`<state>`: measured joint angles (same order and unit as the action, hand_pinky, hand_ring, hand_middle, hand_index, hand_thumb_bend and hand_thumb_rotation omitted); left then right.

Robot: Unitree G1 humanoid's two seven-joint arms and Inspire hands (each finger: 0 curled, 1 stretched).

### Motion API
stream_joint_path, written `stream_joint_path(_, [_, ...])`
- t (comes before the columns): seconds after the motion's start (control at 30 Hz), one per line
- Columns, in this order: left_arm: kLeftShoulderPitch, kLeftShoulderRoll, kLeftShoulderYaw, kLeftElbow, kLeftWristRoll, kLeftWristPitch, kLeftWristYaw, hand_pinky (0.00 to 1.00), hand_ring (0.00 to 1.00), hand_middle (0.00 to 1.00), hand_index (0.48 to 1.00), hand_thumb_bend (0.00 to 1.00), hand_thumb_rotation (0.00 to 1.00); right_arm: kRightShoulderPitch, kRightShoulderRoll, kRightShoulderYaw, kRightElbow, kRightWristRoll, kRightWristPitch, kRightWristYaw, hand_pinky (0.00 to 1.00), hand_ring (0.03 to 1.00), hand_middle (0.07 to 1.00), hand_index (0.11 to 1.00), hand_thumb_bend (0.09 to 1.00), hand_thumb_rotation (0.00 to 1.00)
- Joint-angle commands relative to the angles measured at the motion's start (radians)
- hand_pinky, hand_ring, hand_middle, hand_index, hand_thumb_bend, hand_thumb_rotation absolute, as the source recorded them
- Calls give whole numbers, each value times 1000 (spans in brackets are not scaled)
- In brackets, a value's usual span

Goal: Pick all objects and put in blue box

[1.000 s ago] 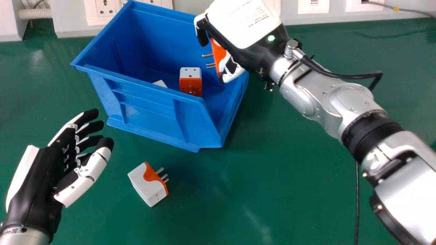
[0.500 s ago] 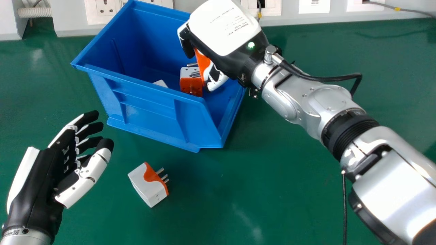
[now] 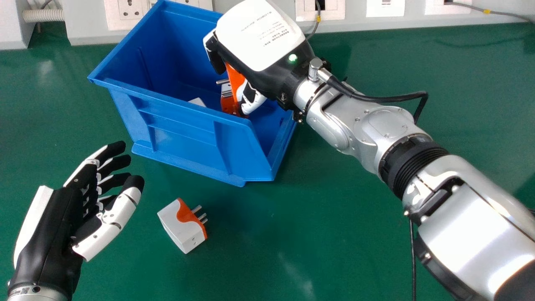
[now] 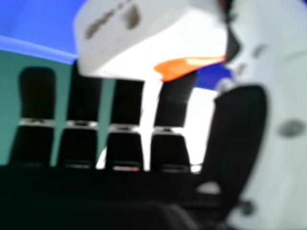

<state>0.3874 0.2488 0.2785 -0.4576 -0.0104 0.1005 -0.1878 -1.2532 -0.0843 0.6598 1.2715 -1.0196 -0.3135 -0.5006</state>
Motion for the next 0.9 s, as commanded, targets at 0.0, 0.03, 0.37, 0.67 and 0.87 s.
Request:
stream_joint_path(0.0, [4,-3,-2,-29,0,-24,8,729,823,868,868,341,444,-51,-3,-4,-2,26,12,-30,363,444,509,464,500,0])
stream_joint_path(0.03, [5,-4,-2,-30,-1,-24,7,729,823,868,868,341,444,-49,-3,-2,0,26,14,-29,363,444,509,464,500,0])
stream_joint_path(0.37, [0,-6,-3,-24,-4,-22,4,723,821,866,866,348,443,-39,-3,-15,5,88,49,111,378,505,563,479,493,0])
stream_joint_path(0.67, [-13,-3,-4,-7,1,-25,6,719,820,864,865,349,440,-32,-11,36,-8,64,129,93,682,816,843,783,646,32])
stream_joint_path(0.87, [-17,-4,-6,-2,1,-27,7,715,818,862,864,348,431,-26,-18,58,-11,61,147,90,885,952,959,940,710,105])
